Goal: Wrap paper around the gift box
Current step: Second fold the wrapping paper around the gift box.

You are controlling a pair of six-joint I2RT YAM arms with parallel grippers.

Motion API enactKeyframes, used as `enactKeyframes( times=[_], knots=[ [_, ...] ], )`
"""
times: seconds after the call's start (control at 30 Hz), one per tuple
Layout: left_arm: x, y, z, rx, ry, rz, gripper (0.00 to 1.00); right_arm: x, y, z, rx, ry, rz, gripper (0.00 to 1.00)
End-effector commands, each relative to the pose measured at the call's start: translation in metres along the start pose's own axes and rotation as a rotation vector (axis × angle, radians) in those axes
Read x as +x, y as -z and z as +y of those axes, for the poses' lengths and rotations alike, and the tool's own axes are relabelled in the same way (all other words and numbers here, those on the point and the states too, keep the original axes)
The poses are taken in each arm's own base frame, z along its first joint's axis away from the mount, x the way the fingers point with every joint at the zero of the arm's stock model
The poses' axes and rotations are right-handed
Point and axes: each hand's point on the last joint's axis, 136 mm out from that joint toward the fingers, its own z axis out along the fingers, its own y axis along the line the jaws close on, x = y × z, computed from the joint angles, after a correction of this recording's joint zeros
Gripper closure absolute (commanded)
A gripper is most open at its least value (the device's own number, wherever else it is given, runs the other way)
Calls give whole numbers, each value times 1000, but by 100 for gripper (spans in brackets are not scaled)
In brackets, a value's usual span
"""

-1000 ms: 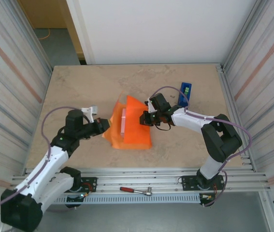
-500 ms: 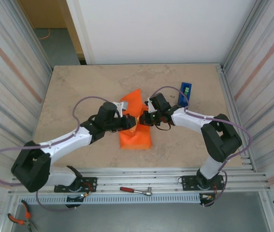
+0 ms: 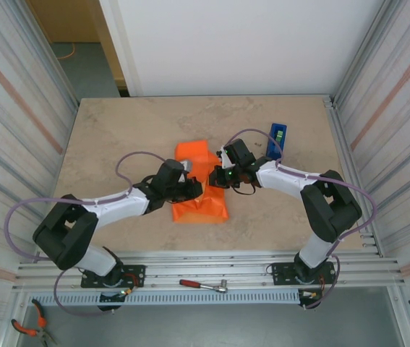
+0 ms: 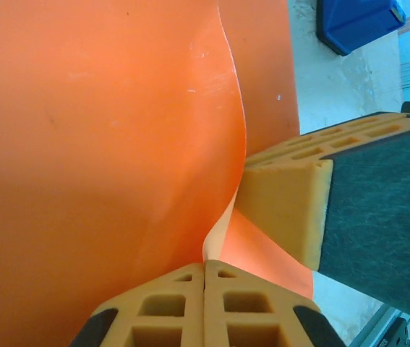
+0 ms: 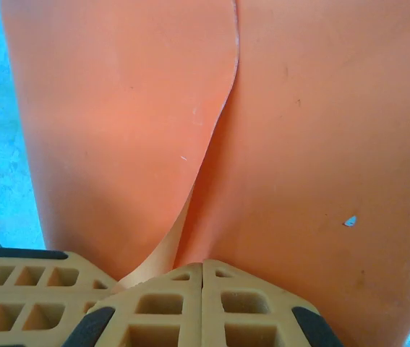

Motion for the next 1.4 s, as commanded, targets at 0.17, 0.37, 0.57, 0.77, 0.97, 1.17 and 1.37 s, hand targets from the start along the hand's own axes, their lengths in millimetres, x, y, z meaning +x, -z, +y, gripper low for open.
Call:
enactKeyframes(
  times=[0.17,0.37,0.57,0.77,0.97,1.17,1.37],
  knots=[
    [23,-10,40,-149,59,69,100,6,-3,-10,62,-29,72,100],
    [26,-12,42,-154,64,79,100,-34,25,6,20,-21,-10,100],
    [26,-12,41,-155,61,80,100,-60,37,0,16,-40,-48,100],
    [28,-11,43,-160,60,83,100,-64,23,-10,31,-55,-24,100],
    [27,-10,40,-149,57,80,100,-55,4,-15,43,-59,18,100],
    [7,8,9,-83,-2,53,100,-42,-10,-30,71,-81,50,100],
    [-8,34,-38,17,-96,81,100,-30,-16,-39,81,-102,65,100]
  ],
)
